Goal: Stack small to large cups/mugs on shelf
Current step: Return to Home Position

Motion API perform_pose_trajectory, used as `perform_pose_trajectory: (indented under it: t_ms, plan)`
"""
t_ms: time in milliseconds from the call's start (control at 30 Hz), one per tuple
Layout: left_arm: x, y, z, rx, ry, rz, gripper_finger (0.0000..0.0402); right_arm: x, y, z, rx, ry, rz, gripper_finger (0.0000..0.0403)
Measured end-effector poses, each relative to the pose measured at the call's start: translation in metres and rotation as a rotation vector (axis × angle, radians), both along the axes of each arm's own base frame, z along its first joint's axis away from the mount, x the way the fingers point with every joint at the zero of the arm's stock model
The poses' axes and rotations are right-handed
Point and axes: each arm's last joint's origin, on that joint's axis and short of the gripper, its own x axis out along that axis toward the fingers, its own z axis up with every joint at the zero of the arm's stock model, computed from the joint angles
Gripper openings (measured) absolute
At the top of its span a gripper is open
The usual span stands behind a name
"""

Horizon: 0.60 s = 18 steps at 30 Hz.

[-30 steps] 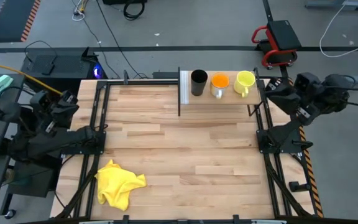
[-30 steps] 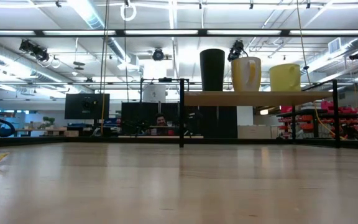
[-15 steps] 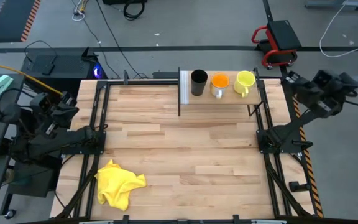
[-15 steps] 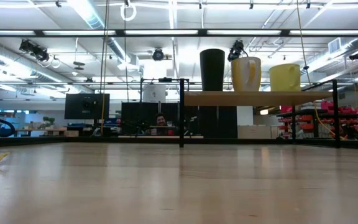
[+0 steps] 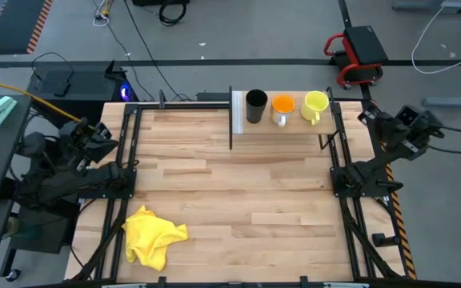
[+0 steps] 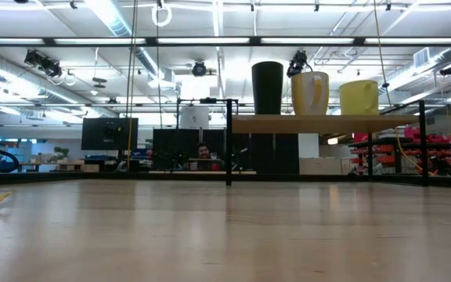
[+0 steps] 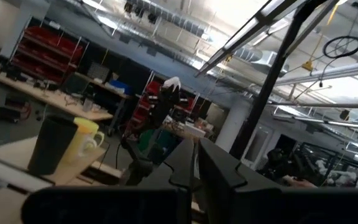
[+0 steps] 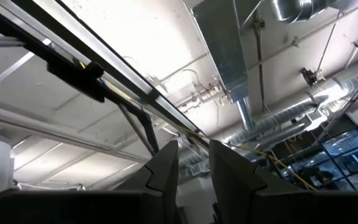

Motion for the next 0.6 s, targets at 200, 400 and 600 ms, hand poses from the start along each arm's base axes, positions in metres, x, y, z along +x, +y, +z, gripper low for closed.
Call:
perform_pose_trajectory:
  t_ms: [200, 400, 600]
  plan:
    - [0.017, 0.006, -0.014, -0.027, 0.0, -0.009, 0.0023, 0.014, 0.006, -0.02, 0.005, -0.04, -0.006, 0.0098]
    - [0.025, 0.009, -0.021, -0.027, 0.003, -0.009, 0.0031, 0.02, 0.013, -0.038, -0.073, -0.212, 0.017, 0.0098]
    - [0.023, 0.008, -0.019, 0.044, 0.001, 0.015, 0.0036, 0.03, 0.018, -0.063, -0.107, -0.233, -0.017, 0.0098]
